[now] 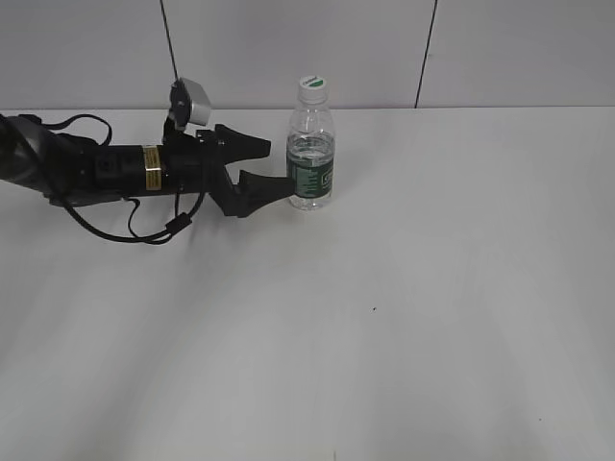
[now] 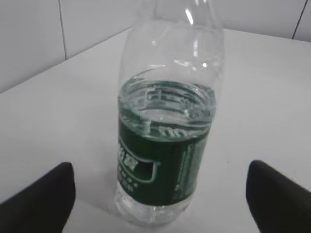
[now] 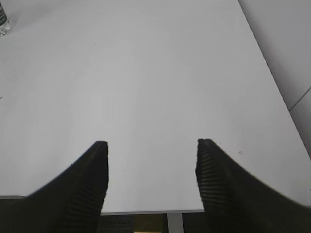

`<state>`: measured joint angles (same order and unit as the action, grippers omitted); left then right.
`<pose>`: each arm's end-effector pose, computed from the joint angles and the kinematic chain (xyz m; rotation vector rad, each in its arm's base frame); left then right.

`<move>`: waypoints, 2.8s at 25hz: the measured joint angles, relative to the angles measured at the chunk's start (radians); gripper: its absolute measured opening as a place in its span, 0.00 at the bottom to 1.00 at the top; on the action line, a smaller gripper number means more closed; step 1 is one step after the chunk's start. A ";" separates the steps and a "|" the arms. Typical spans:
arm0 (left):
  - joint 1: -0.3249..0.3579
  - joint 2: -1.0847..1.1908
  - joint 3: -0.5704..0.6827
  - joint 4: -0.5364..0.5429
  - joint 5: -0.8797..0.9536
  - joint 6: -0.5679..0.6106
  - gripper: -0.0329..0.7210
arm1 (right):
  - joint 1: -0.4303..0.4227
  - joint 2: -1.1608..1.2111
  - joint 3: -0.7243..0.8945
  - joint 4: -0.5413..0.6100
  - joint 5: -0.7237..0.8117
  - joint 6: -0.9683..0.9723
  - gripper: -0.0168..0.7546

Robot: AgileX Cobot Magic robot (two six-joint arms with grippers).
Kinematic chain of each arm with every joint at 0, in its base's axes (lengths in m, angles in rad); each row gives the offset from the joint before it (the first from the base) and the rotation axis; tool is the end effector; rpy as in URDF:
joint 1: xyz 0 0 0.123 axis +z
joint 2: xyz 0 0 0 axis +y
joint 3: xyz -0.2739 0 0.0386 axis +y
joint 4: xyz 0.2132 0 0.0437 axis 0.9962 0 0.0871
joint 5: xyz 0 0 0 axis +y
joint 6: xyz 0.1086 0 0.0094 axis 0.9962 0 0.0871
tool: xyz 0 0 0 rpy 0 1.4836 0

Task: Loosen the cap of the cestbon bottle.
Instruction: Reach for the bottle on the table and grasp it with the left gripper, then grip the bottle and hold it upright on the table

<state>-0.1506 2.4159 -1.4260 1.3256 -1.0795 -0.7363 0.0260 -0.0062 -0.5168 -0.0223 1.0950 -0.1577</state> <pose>0.4154 -0.1573 0.0957 1.0451 1.5977 -0.9049 -0.0148 -0.0025 0.2534 -0.1869 2.0486 -0.1084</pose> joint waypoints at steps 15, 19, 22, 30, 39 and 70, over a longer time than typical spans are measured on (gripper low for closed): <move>-0.106 0.081 -0.146 -0.019 0.044 -0.039 0.87 | 0.000 0.000 0.000 0.000 0.000 0.008 0.60; -0.126 0.082 -0.183 -0.015 0.051 -0.050 0.86 | 0.000 0.000 0.000 0.000 0.000 0.015 0.60; -0.143 0.086 -0.207 -0.014 0.051 -0.058 0.85 | 0.000 0.000 0.000 0.000 0.000 0.016 0.60; -0.160 0.134 -0.230 -0.020 0.031 -0.065 0.83 | 0.000 0.000 0.000 0.000 0.000 0.016 0.60; -0.160 0.134 -0.230 -0.014 -0.014 -0.074 0.62 | 0.000 0.056 0.000 0.000 -0.001 0.017 0.60; -0.162 0.136 -0.231 0.142 -0.127 -0.087 0.59 | 0.000 0.851 -0.330 0.366 -0.063 0.023 0.60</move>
<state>-0.3123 2.5514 -1.6572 1.4673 -1.2066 -0.8234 0.0260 0.8445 -0.8470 0.3432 1.0318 -0.1351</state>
